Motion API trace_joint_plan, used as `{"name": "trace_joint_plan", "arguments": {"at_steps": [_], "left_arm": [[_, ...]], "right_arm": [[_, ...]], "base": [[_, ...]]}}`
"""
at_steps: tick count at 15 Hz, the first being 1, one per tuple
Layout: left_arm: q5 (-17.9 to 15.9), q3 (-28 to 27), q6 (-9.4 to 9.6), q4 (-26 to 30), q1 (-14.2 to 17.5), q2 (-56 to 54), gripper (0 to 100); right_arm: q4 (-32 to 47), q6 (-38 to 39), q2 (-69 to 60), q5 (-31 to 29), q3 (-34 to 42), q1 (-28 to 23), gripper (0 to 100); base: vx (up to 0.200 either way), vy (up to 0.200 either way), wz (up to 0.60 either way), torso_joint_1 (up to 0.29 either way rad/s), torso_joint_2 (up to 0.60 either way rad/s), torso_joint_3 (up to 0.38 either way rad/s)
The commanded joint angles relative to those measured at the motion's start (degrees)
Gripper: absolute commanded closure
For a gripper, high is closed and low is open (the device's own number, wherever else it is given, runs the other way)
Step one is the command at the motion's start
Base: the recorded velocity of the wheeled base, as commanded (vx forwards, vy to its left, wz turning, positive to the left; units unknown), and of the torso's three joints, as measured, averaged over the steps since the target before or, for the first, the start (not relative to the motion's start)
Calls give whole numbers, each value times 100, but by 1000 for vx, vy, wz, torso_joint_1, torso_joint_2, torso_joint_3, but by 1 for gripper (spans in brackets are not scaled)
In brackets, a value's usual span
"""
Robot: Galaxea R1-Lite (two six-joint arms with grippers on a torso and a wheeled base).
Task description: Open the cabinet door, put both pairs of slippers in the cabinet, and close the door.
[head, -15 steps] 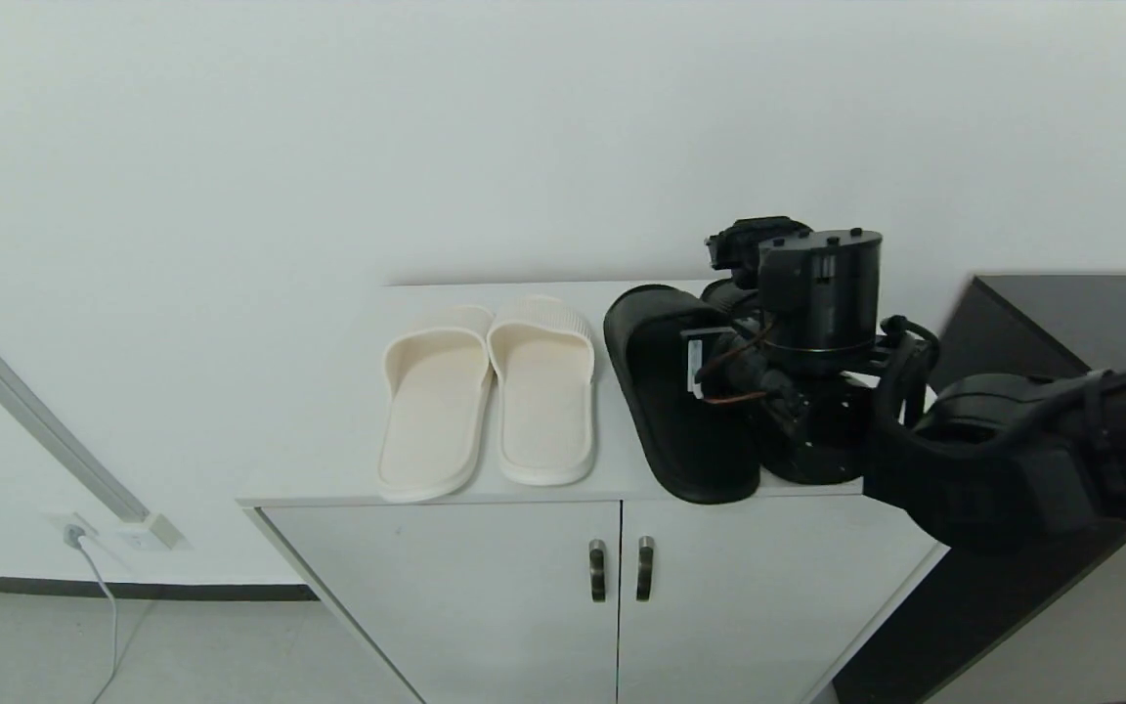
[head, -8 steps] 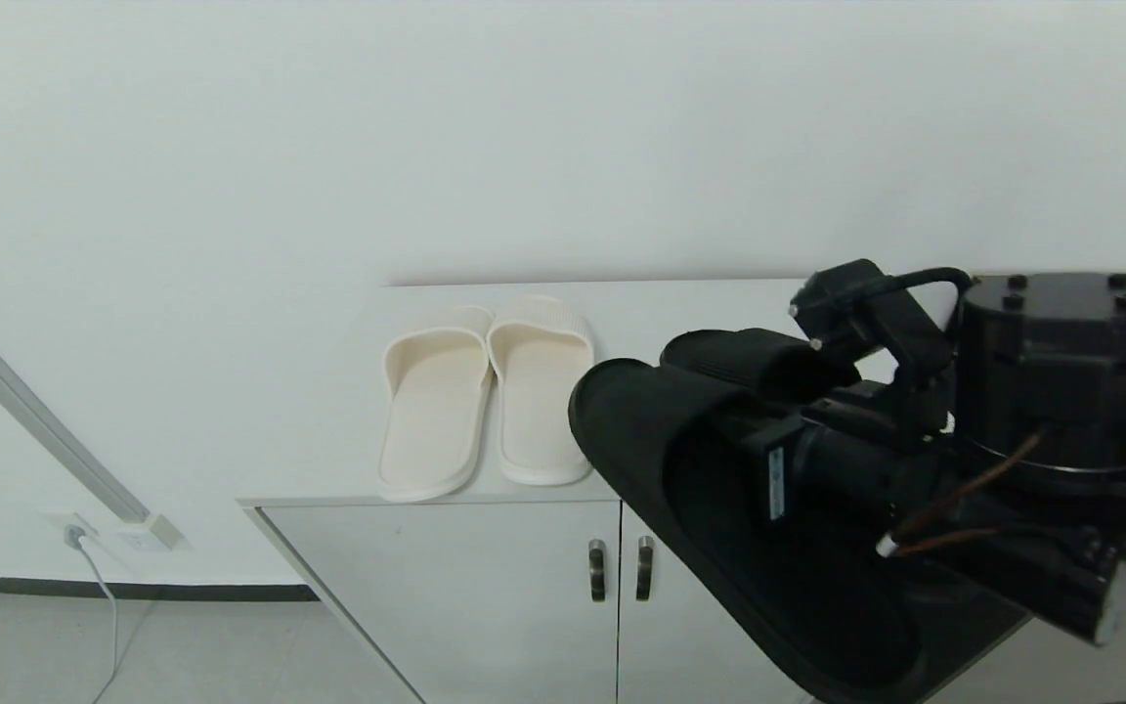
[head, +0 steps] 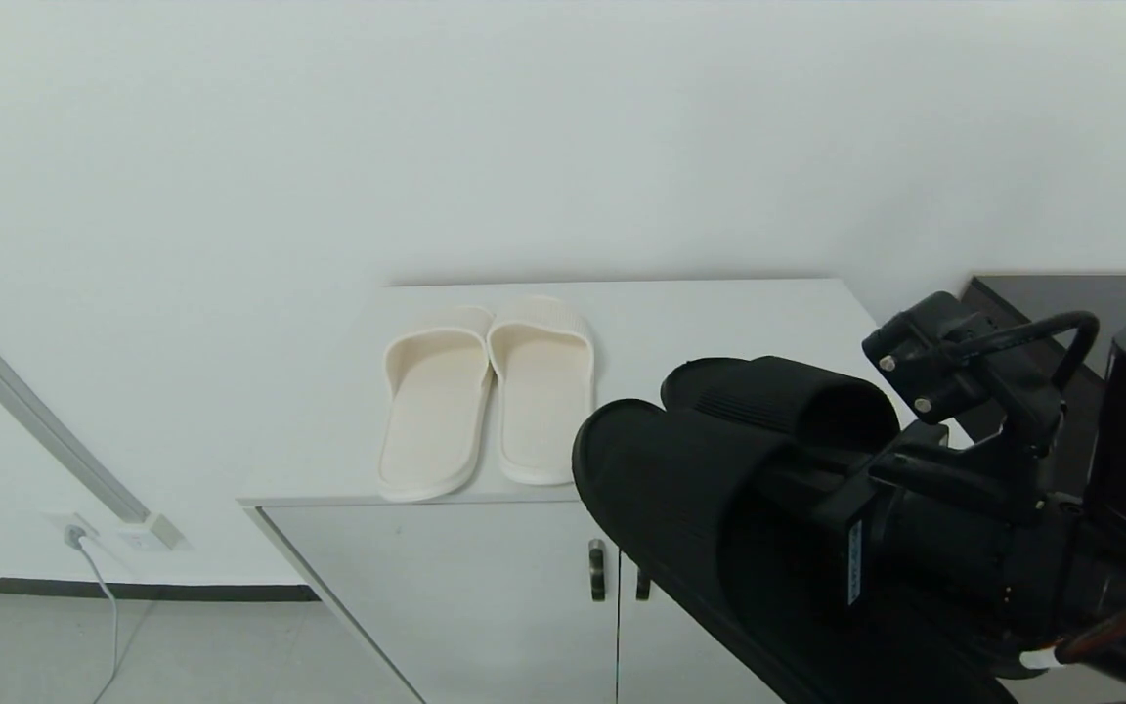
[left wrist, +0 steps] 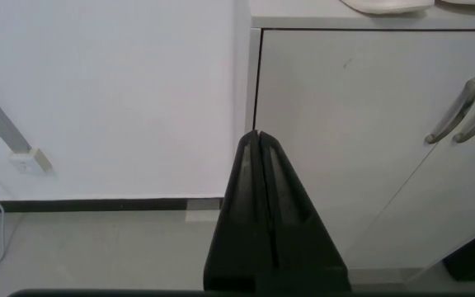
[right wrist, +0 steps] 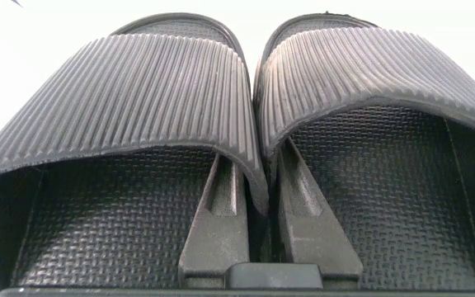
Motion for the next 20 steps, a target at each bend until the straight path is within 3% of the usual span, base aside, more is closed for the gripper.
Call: {"name": "trace_joint_plan", "arguments": {"at_steps": [1, 11, 20], "left_arm": [[-5, 1, -4, 0, 1, 9, 100], [-5, 1, -4, 0, 1, 9, 100], [-5, 1, -4, 0, 1, 9, 100]], "right_arm": [[-3, -1, -50, -3, 13, 19, 100], [-38, -10, -85, 6, 127, 19, 100], [-38, -10, -76, 41, 232, 2, 100]], "base": [[0, 0, 0, 0, 0, 0], [-200, 0, 0, -1, 4, 4], [0, 0, 0, 0, 0, 0]]}}
